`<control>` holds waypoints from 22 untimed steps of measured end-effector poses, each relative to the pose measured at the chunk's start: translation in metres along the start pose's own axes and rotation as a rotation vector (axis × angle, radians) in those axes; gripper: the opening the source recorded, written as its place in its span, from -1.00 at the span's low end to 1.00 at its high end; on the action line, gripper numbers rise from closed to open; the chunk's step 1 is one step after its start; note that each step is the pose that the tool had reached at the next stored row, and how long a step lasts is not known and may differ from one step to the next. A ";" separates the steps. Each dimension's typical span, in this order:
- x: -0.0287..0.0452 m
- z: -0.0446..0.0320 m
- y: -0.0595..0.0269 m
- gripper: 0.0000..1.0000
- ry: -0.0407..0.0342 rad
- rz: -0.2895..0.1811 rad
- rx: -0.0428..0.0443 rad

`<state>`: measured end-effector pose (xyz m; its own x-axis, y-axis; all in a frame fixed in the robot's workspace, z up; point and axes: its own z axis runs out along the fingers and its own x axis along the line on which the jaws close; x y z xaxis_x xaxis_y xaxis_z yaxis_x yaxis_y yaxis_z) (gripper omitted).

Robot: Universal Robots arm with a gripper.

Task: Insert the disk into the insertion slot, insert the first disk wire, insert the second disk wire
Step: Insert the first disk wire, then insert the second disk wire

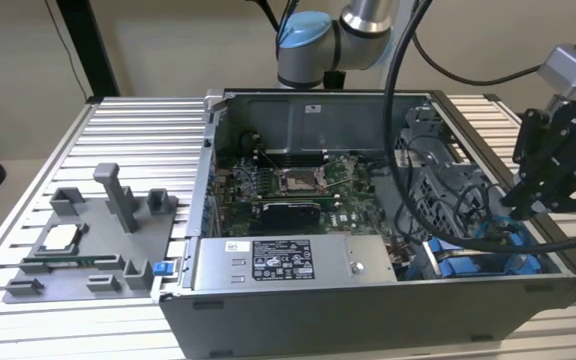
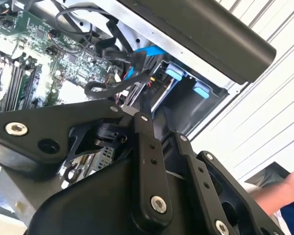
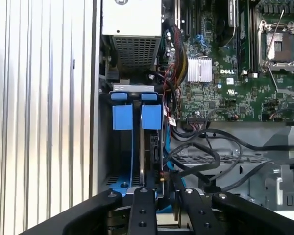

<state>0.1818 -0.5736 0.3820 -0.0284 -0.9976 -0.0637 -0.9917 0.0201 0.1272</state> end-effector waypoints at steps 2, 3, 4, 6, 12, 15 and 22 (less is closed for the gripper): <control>-0.0003 -0.0053 0.0007 1.00 0.0000 0.000 -0.0001; -0.0005 -0.0072 0.0009 1.00 0.0002 0.000 -0.0001; -0.0006 -0.0094 0.0011 1.00 -0.0001 0.000 -0.0001; -0.0007 -0.0106 0.0013 1.00 0.0000 0.000 -0.0001; -0.0007 -0.0113 0.0014 1.00 0.0001 0.000 -0.0001; -0.0007 -0.0113 0.0014 1.00 0.0000 0.000 -0.0001; -0.0009 -0.0139 0.0018 1.00 0.0003 0.000 -0.0005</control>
<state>0.1817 -0.5736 0.3960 -0.0284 -0.9976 -0.0634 -0.9916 0.0201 0.1277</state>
